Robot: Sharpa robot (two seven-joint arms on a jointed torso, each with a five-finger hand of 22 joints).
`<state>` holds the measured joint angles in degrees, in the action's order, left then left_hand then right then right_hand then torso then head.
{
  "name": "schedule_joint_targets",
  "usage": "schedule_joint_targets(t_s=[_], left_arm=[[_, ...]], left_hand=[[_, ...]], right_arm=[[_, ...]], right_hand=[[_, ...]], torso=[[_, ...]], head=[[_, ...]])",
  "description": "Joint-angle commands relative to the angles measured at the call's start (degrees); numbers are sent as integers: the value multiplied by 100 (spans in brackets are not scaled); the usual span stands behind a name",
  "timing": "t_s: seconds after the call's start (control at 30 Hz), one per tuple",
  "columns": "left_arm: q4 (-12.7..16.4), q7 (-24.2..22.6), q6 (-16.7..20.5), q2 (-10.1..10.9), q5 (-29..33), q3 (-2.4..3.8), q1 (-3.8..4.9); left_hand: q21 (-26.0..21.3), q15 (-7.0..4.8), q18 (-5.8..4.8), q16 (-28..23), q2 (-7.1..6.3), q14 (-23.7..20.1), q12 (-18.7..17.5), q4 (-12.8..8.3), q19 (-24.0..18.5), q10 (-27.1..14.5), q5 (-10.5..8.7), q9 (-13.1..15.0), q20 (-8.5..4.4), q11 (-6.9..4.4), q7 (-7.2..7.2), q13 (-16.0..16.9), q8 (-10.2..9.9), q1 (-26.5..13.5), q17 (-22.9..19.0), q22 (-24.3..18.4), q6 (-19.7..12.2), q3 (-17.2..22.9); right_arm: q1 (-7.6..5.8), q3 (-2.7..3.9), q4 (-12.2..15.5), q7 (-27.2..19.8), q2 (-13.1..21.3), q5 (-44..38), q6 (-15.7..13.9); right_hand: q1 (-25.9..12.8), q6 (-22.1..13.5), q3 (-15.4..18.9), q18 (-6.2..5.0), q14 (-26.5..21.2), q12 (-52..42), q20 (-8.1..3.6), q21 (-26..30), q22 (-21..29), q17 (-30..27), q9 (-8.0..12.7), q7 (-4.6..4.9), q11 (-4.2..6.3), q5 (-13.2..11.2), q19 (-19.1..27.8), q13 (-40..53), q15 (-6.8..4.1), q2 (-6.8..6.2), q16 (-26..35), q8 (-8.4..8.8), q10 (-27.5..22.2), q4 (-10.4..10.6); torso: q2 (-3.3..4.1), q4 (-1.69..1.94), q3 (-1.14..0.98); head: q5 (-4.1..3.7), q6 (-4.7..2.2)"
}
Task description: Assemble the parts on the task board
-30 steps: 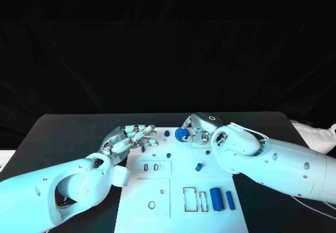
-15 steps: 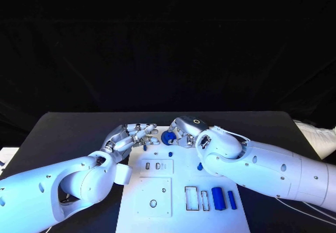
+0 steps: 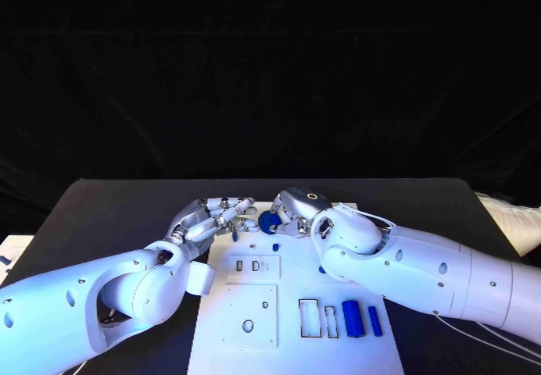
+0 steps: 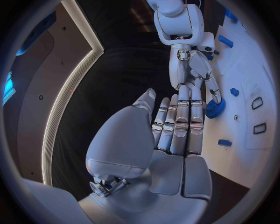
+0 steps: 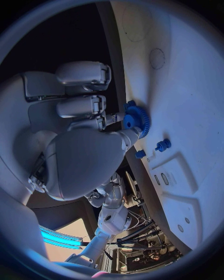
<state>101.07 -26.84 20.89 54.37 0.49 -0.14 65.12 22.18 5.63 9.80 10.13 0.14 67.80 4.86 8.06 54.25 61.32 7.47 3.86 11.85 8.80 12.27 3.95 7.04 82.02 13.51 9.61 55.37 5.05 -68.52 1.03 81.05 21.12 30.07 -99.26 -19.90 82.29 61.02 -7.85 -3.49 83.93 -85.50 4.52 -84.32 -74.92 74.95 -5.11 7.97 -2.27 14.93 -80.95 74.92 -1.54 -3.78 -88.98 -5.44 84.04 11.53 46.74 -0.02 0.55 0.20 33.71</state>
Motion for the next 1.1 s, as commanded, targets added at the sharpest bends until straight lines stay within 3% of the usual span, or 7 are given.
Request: schedule_joint_targets(t_s=[0.03, 0.3, 0.43, 0.6, 0.73, 0.93, 1.1], left_arm=[[3, -41, -115, -15, 7, 4, 6], [-5, -35, -116, -20, 7, 4, 6], [-8, -34, -116, -22, 7, 4, 6], [-10, -32, -114, -22, 7, 4, 6], [-10, -31, -114, -22, 7, 4, 6], [-9, -30, -111, -22, 7, 4, 6], [-10, -28, -110, -19, 7, 4, 6]], left_hand=[[-27, 3, 63, -20, 14, 42, -23, -22, 45, 22, -3, -6, 3, 28, 28, -2, -20, 59, 5, -7, 11, 2], [-27, 3, 63, -20, 14, 42, -23, -22, 45, 22, -3, -6, 3, 28, 28, -2, -20, 59, 5, -7, 11, 2], [-27, 3, 63, -20, 14, 42, -23, -22, 45, 22, -3, -6, 3, 28, 28, -2, -20, 59, 5, -7, 11, 2], [-27, 3, 63, -20, 14, 42, -23, -22, 45, 22, -3, -6, 3, 28, 28, -2, -20, 59, 5, -7, 11, 2], [-27, 3, 63, -20, 14, 42, -23, -22, 45, 22, -3, -6, 3, 28, 28, -2, -20, 59, 5, -7, 11, 2], [-27, 3, 63, -20, 14, 42, -23, -22, 45, 22, -3, -6, 3, 28, 28, -2, -20, 59, 5, -7, 11, 2], [-27, 3, 63, -20, 14, 42, -23, -22, 45, 22, -3, -6, 3, 28, 28, -2, -20, 59, 5, -7, 11, 2]], right_arm=[[18, -11, -54, -31, -22, -120, 111], [19, -13, -100, -142, -68, -27, 181], [19, -13, -111, -183, -69, 44, 271], [19, -14, -129, -227, -71, 147, 447], [19, -17, -152, -237, -84, 199, 554], [19, -21, -197, -208, -98, 269, 633], [20, -24, -216, -143, -72, 291, 403]], right_hand=[[-101, 87, -33, 61, 556, 66, 12, -11, -192, 1255, -50, -80, -3, -27, -29, 1070, -8, -41, -15, 89, 320, 9], [-488, -801, 192, 53, 561, 345, 155, 12, -155, 1286, 140, 108, -184, -310, 9, 856, 154, -243, -26, 206, 157, 176], [-592, -840, 260, 50, 562, 364, 181, 14, -153, 1293, 133, 120, -196, -267, 14, 844, 167, -251, -28, 190, 144, 257], [-1023, -773, 400, 49, 566, 358, 207, 12, -160, 1311, 112, 130, -211, 21, 15, 855, 186, -171, -35, 163, 146, 510], [-1369, -675, 465, 50, 568, 341, 213, 8, -170, 1323, 101, 129, -213, 183, 12, 873, 189, -43, -39, 147, 155, 518], [-1475, -611, 472, 51, 570, 323, 214, 6, -175, 1333, 96, 127, -212, 266, 10, 890, 189, 34, -43, 140, 165, 511], [-1453, -645, 456, 52, 571, 316, 215, 3, -181, 1336, 110, 139, -219, 355, 7, 898, 192, 56, -44, 172, 169, 486]], torso=[[-3, -3, 1], [-1, -8, 1], [-1, -8, -1], [-2, -10, -1], [-1, -7, -2], [1, -7, -5], [-2, -16, -8]], head=[[-2, 6], [-1, 3], [-1, 10], [-2, 16], [-8, 19], [-4, 25], [-9, 12]])
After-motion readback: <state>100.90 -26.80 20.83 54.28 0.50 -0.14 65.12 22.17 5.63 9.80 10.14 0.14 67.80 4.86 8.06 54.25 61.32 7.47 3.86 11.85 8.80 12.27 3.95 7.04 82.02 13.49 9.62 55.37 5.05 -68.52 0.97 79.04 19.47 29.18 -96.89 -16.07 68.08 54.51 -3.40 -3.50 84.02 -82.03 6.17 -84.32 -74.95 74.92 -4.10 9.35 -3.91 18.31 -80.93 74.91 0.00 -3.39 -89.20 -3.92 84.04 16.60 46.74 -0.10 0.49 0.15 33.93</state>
